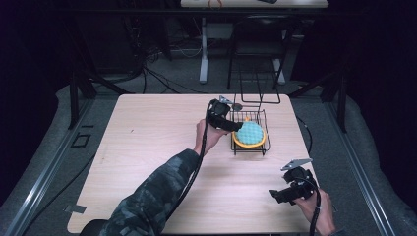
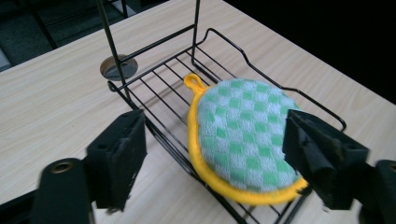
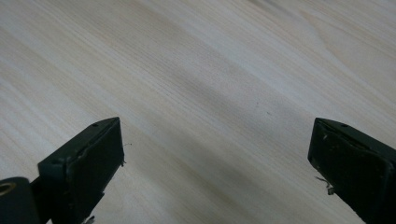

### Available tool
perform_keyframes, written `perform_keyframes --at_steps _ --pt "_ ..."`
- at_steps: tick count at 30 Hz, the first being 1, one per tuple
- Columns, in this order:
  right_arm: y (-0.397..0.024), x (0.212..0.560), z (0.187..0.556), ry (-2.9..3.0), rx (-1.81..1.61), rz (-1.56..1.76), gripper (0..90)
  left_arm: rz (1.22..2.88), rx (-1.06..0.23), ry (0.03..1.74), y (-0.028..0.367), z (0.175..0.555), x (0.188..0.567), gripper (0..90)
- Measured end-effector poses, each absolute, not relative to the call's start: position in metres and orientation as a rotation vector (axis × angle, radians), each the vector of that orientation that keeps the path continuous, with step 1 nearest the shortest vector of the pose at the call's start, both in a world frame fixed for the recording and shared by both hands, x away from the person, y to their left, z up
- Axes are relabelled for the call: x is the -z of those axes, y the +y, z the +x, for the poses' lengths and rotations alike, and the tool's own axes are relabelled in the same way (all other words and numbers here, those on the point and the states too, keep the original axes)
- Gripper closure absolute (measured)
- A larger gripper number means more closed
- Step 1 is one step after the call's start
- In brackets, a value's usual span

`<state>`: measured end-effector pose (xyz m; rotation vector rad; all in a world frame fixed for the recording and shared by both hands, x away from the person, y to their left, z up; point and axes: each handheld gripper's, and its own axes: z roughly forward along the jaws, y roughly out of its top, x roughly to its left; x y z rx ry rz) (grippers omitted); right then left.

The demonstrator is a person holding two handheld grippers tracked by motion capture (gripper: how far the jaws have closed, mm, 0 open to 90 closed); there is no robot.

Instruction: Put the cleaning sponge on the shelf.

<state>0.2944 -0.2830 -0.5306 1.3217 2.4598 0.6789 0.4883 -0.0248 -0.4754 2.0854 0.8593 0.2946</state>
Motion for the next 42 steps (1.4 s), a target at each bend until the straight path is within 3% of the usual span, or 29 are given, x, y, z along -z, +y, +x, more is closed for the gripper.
perform_keyframes --at_steps 17,32,42 --pt "-0.284 0.529 0.293 2.45 -0.683 1.32 2.0 2.172 -0.338 0.753 0.049 0.419 0.444 0.5" --pt "-0.281 0.53 0.293 2.456 -0.652 1.306 3.3 2.175 -0.369 0.848 0.134 0.369 0.454 0.2" --pt "-0.28 0.53 0.293 2.463 -0.653 1.3 4.0 2.197 -0.328 0.995 0.184 0.342 0.488 0.1"
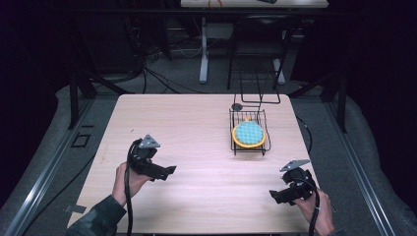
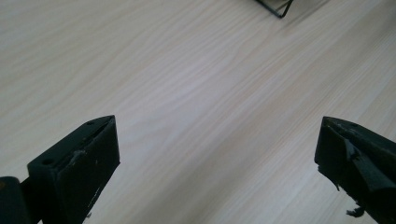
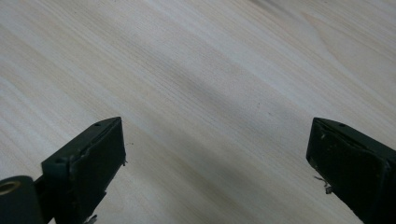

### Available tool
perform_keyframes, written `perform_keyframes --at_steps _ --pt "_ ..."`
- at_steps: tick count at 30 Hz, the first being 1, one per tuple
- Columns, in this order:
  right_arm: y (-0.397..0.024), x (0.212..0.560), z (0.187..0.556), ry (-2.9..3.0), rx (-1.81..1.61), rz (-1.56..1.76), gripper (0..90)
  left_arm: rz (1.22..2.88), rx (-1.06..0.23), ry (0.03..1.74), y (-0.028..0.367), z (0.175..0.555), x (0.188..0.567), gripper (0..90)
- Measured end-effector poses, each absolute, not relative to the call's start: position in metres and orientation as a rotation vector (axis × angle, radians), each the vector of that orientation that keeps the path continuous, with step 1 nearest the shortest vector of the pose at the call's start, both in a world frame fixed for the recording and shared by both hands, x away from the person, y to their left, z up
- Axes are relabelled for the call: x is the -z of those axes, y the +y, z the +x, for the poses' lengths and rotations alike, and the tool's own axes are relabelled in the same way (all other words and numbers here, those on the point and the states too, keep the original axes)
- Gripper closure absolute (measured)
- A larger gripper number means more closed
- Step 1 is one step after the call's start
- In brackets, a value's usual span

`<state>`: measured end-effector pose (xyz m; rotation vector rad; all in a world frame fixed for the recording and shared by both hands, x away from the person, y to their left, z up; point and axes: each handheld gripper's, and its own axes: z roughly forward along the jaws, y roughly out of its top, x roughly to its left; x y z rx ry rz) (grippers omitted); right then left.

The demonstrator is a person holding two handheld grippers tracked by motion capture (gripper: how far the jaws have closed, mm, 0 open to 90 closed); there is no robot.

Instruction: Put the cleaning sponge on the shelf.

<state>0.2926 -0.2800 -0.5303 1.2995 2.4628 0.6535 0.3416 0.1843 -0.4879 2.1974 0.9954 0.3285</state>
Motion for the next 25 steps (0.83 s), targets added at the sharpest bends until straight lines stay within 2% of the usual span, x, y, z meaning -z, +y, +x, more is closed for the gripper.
perform_keyframes --at_steps 8,25 --pt "-0.278 0.532 0.293 2.474 -0.651 1.287 4.5 2.231 -0.284 1.108 0.212 0.331 0.525 0.1" --pt "-0.279 0.53 0.293 2.464 -0.668 1.279 5.9 2.204 -0.286 1.099 0.217 0.334 0.524 0.0"
